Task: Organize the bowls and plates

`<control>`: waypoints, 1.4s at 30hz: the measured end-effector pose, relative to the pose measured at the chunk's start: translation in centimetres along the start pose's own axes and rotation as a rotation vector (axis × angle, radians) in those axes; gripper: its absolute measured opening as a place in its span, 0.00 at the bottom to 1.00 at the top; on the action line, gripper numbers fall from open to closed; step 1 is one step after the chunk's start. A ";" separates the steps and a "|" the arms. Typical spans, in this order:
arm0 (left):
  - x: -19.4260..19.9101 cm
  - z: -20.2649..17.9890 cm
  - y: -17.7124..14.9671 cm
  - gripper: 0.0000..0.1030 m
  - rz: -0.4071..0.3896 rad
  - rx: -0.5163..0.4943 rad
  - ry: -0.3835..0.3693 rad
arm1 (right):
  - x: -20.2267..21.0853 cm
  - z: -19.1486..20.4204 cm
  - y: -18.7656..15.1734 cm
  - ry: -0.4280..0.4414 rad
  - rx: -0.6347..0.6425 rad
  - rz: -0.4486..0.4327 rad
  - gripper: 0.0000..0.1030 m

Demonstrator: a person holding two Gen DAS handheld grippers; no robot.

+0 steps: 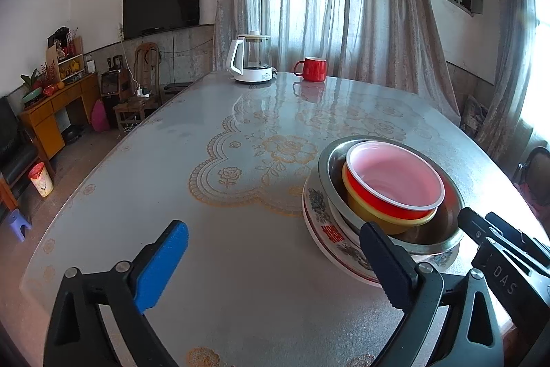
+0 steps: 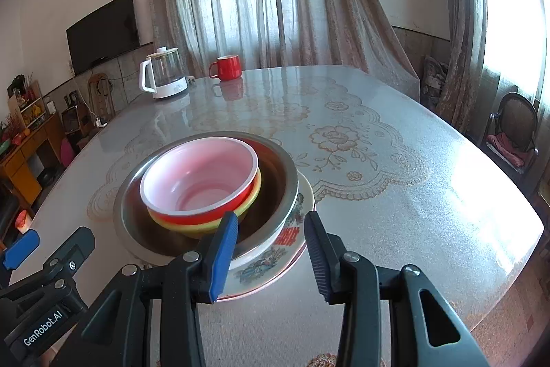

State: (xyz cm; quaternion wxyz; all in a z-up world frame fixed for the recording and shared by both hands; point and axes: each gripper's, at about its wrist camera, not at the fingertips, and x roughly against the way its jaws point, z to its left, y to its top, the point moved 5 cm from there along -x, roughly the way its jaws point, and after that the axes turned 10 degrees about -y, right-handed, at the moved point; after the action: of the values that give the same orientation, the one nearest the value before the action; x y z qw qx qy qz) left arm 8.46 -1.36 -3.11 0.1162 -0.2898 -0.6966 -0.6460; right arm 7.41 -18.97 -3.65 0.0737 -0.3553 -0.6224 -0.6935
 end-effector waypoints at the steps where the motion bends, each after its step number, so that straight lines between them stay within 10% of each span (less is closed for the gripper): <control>1: 0.1 0.1 0.0 0.98 -0.002 0.001 0.001 | 0.0 0.0 0.0 0.001 -0.001 0.001 0.39; 42: -0.6 0.1 0.5 0.93 -0.010 -0.021 -0.013 | -0.7 0.0 0.2 0.012 -0.004 0.015 0.40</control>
State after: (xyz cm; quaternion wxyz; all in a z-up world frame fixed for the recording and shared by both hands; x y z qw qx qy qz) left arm 9.19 -1.42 -3.05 0.1054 -0.2916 -0.6921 -0.6518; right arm 8.02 -19.23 -3.86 0.0818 -0.3559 -0.6180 -0.6962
